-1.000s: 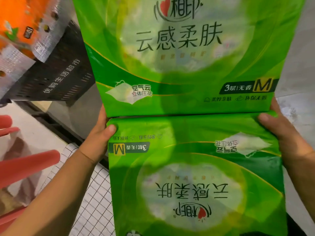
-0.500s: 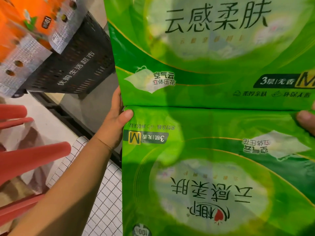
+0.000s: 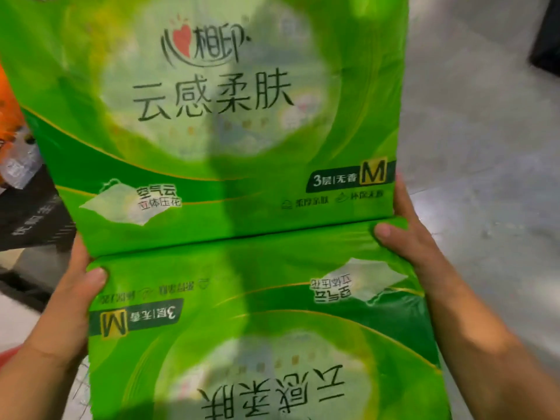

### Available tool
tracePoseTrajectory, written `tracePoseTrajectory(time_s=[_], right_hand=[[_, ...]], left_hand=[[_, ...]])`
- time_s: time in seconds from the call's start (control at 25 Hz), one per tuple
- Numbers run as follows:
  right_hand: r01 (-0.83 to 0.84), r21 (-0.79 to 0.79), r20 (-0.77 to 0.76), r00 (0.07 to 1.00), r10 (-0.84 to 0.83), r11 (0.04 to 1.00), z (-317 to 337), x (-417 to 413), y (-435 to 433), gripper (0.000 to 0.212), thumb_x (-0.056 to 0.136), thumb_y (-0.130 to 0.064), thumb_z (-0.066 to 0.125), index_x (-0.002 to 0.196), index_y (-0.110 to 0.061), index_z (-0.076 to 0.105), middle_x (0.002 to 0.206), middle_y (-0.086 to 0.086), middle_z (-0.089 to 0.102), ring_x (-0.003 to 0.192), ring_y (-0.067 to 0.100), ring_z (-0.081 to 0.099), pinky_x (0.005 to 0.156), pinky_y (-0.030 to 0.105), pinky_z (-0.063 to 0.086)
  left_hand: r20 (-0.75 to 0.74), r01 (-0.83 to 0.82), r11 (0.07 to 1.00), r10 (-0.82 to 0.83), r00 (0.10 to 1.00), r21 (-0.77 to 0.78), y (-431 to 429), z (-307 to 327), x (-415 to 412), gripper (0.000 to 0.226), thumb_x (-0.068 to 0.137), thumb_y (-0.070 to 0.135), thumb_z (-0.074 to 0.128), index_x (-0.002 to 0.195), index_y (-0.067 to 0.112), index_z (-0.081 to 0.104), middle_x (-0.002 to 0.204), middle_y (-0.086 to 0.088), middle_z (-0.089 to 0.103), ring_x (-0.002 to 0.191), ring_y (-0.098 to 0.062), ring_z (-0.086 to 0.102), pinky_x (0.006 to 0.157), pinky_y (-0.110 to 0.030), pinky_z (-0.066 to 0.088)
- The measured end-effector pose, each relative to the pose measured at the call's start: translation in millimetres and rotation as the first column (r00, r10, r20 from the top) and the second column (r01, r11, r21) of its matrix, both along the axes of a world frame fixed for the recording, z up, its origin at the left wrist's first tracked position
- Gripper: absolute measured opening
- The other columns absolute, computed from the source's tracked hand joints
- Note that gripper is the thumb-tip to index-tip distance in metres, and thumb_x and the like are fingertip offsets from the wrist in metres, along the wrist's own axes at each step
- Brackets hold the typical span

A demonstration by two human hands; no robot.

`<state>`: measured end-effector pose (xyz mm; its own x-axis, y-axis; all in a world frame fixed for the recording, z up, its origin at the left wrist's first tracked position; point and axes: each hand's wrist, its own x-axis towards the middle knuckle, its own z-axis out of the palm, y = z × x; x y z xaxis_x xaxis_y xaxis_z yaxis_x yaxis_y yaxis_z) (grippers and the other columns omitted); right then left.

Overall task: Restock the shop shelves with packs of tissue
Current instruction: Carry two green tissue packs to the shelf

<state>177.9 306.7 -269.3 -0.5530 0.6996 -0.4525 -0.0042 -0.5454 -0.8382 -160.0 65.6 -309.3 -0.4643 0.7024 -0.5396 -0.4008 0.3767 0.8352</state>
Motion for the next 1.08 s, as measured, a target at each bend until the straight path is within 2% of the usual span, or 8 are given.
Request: tracePoseTrajectory(time_s=[0.08, 0.2, 0.32, 0.4, 0.6, 0.84, 0.96, 1.08], right_hand=[[-0.017, 0.037, 0.049, 0.999, 0.015, 0.999, 35.2, 2.1, 2.3, 0.107, 0.060, -0.028, 0.078, 0.149, -0.044, 0.023, 0.138, 0.000, 0.057, 0.119, 0.024, 0.061, 0.088, 0.036, 0.055], [0.020, 0.076, 0.019, 1.000, -0.021, 0.997, 107.3, 19.7, 19.3, 0.105, 0.062, -0.024, 0.077, 0.150, -0.042, 0.022, 0.132, -0.008, 0.061, 0.114, 0.020, 0.063, 0.082, 0.029, 0.056], [0.024, 0.102, 0.043, 0.999, -0.028, 0.995, 171.4, 38.5, 43.7, 0.105, 0.060, -0.030, 0.079, 0.148, -0.043, 0.024, 0.124, -0.020, 0.064, 0.111, 0.013, 0.065, 0.087, 0.030, 0.055], [0.052, 0.164, 0.059, 0.996, -0.063, 0.985, 203.1, 59.4, 65.7, 0.093, 0.069, -0.021, 0.066, 0.149, -0.039, 0.021, 0.115, -0.029, 0.065, 0.105, 0.003, 0.065, 0.085, 0.023, 0.054], [0.086, 0.228, 0.059, 0.993, -0.101, 0.970, 279.2, 123.5, 135.5, 0.089, 0.076, -0.001, 0.059, 0.150, -0.035, 0.020, 0.109, -0.024, 0.069, 0.097, 0.005, 0.069, 0.072, 0.019, 0.055], [0.162, 0.245, -0.004, 0.986, -0.166, 0.956, 344.1, 191.3, 244.0, 0.080, 0.081, -0.007, 0.060, 0.149, -0.037, 0.028, 0.129, -0.007, 0.063, 0.108, 0.013, 0.066, 0.084, 0.028, 0.056], [0.217, 0.245, -0.004, 0.975, -0.223, 0.945, 352.1, 216.9, 315.6, 0.076, 0.086, 0.002, 0.045, 0.150, -0.033, 0.023, 0.119, -0.010, 0.066, 0.091, 0.005, 0.070, 0.068, 0.020, 0.055], [0.239, 0.267, 0.000, 0.969, -0.248, 0.934, 355.6, 228.0, 383.6, 0.085, 0.075, -0.002, 0.060, 0.144, -0.040, 0.030, 0.127, -0.008, 0.062, 0.099, 0.008, 0.068, 0.071, 0.021, 0.055]], left_hand=[[0.037, 0.055, 0.998, -0.053, 0.998, -0.035, -6.8, 34.3, -14.6, 0.097, 0.055, 0.051, 0.088, 0.139, 0.019, 0.049, 0.151, -0.025, 0.031, 0.114, -0.034, 0.060, 0.075, -0.066, 0.050], [-0.054, 0.110, 0.992, -0.106, 0.993, 0.061, 16.2, 124.6, 1.0, 0.098, 0.068, 0.057, 0.077, 0.149, 0.026, 0.031, 0.153, -0.018, 0.030, 0.135, -0.049, 0.031, 0.083, -0.081, 0.029], [-0.261, 0.110, 0.990, -0.129, 0.957, -0.087, 72.3, 224.5, 32.3, 0.121, 0.021, 0.084, 0.074, 0.129, 0.038, 0.047, 0.151, -0.010, 0.038, 0.121, -0.012, 0.056, 0.092, -0.042, 0.052], [-0.304, 0.089, 0.993, -0.110, 0.946, -0.080, 110.4, 279.1, 52.5, 0.123, -0.002, 0.086, 0.067, 0.111, 0.041, 0.049, 0.149, -0.010, 0.040, 0.106, 0.004, 0.059, 0.095, -0.022, 0.047], [-0.234, 0.186, 0.975, -0.155, 0.960, 0.118, 196.8, 350.9, 106.2, 0.134, 0.024, 0.068, 0.086, 0.140, 0.027, 0.035, 0.112, 0.011, 0.069, 0.090, 0.002, 0.067, 0.069, -0.017, 0.054], [-0.163, 0.213, 0.960, -0.184, 0.969, 0.180, 325.5, 408.7, 165.5, 0.136, 0.025, 0.060, 0.091, 0.144, 0.023, 0.035, 0.114, -0.006, 0.067, 0.084, -0.017, 0.072, 0.062, -0.027, 0.057], [-0.183, 0.263, 0.940, -0.225, 0.957, 0.218, 405.7, 415.9, 182.1, 0.118, 0.035, 0.056, 0.091, 0.137, 0.026, 0.040, 0.121, -0.010, 0.060, 0.079, -0.013, 0.072, 0.059, -0.024, 0.056], [-0.177, 0.289, 0.920, -0.248, 0.953, 0.266, 492.6, 415.0, 188.5, 0.097, 0.055, 0.038, 0.086, 0.138, 0.025, 0.037, 0.103, -0.004, 0.069, 0.070, -0.009, 0.071, 0.053, -0.020, 0.054]])
